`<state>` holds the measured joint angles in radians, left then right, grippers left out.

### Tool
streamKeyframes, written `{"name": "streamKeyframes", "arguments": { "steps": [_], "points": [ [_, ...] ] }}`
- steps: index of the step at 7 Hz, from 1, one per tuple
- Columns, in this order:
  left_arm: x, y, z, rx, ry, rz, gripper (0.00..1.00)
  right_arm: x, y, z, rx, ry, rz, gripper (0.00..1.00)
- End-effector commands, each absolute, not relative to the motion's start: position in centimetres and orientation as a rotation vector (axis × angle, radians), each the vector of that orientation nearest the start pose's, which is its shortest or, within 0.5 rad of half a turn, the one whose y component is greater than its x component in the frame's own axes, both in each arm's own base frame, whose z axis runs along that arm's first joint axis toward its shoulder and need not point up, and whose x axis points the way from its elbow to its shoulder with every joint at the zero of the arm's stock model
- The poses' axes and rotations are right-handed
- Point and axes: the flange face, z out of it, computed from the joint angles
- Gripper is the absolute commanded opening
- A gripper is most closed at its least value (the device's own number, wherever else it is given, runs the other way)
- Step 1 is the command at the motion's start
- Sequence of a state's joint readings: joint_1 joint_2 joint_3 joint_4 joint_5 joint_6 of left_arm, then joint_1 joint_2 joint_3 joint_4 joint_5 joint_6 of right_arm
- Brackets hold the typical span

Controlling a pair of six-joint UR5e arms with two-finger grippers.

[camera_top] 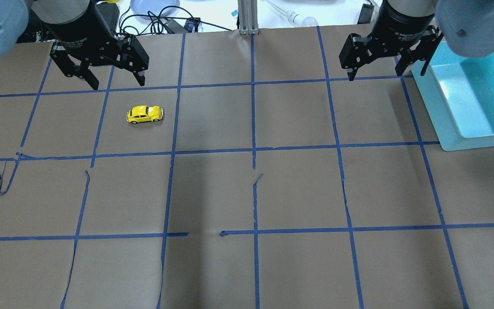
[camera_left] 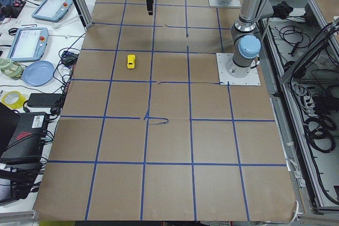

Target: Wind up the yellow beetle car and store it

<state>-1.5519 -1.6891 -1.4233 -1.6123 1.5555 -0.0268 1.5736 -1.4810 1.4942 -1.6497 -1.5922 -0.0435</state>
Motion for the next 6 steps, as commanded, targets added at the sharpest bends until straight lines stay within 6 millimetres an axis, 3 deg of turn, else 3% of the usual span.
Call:
{"name": "streamKeyframes", "arguments": {
  "steps": [1,6],
  "points": [
    [-12.46,-53.98,49.37,-0.073,3.153,0.029,1.00,13.56,-53.26,48.50,-0.077,3.150,-0.073,1.00],
    [-12.50,-53.59,49.40,-0.005,3.157,0.038,1.00,13.42,-53.39,48.75,-0.079,3.156,-0.101,1.00]
  ]
}}
